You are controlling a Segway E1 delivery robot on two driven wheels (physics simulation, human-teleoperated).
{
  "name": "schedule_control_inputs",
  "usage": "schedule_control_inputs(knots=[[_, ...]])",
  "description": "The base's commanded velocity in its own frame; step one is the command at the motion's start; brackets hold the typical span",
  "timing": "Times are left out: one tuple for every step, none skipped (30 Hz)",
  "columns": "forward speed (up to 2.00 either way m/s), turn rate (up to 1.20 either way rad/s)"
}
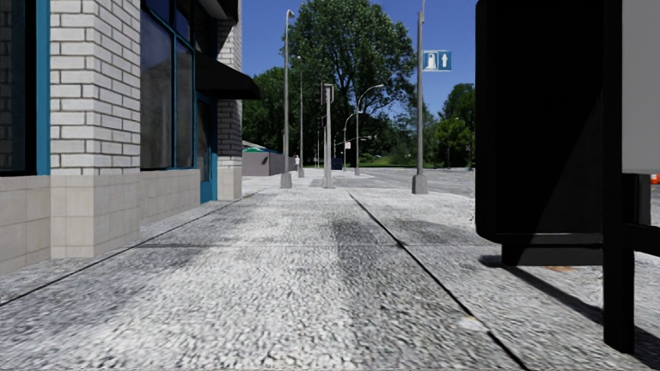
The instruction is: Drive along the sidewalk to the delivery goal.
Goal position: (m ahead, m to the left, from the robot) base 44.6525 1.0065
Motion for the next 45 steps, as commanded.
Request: schedule_control_inputs(knots=[[2.00,0.00],[2.00,0.00],[2.00,0.00],[2.00,0.00],[2.00,0.00],[2.00,0.00],[2.00,0.00],[2.00,0.00],[2.00,0.00],[2.00,0.00],[2.00,0.00],[2.00,0.00],[2.00,0.00],[2.00,0.00],[2.00,0.00],[2.00,0.00],[2.00,0.00],[2.00,0.00],[2.00,0.00],[2.00,0.00],[2.00,0.00],[2.00,0.00],[2.00,0.00],[2.00,0.00],[2.00,0.00],[2.00,0.00],[2.00,0.00],[2.00,0.00],[2.00,0.00],[2.00,0.00],[2.00,0.00],[2.00,0.00],[2.00,0.00],[2.00,0.00],[2.00,0.00],[2.00,0.00],[2.00,0.00],[2.00,0.00],[2.00,0.00],[2.00,0.00],[2.00,0.00],[2.00,0.00],[2.00,0.00],[2.00,0.00],[2.00,0.00]])
